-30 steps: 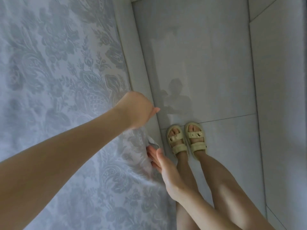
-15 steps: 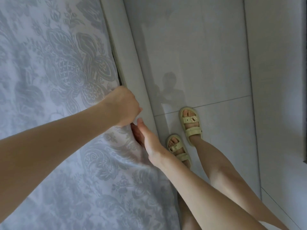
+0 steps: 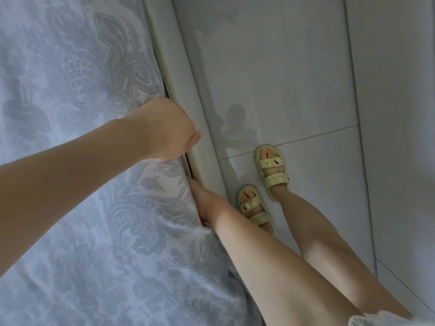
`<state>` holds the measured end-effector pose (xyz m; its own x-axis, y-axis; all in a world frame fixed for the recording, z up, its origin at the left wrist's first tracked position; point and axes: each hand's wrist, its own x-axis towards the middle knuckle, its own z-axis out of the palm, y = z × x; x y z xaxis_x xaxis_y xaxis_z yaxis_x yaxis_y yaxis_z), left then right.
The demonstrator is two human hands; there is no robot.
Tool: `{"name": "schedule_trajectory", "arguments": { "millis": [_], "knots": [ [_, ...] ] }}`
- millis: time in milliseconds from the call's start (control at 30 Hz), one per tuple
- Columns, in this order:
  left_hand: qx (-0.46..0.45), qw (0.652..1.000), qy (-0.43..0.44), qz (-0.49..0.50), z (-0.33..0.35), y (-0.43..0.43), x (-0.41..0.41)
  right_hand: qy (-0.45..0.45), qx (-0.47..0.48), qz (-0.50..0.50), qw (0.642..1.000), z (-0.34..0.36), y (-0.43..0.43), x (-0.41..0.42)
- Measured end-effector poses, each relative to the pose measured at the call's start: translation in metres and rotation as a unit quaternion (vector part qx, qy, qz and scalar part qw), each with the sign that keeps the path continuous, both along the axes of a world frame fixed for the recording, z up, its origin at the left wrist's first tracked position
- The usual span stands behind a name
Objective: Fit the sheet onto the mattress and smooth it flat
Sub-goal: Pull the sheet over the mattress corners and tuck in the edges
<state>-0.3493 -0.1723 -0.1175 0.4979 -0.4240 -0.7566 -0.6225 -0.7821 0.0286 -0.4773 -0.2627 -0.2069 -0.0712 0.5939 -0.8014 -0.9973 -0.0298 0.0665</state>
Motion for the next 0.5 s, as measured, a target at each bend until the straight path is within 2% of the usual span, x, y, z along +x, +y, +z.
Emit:
{"name": "schedule_trajectory", "arguments": {
  "millis": [133, 200, 333, 433, 500],
  "knots": [
    [-0.133, 0.991, -0.023, 0.003, -0.001, -0.001, -0.012, 0.006, -0.002, -0.054, 0.999, 0.009, -0.027, -0.011],
    [-0.148, 0.989, -0.008, -0.027, -0.002, -0.005, -0.029, -0.003, -0.007, -0.049, 0.999, 0.015, -0.046, -0.022],
    [-0.070, 0.990, 0.019, -0.119, -0.010, -0.016, -0.059, -0.029, -0.088, -0.013, 0.996, 0.036, -0.073, -0.049],
    [0.031, 0.985, 0.054, -0.160, -0.010, -0.034, -0.060, -0.098, -0.146, -0.065, 0.982, 0.051, -0.092, -0.079],
    [0.078, 0.978, 0.069, -0.182, -0.008, -0.044, -0.060, -0.119, -0.143, -0.095, 0.978, 0.060, -0.101, -0.100]
  ]
}}
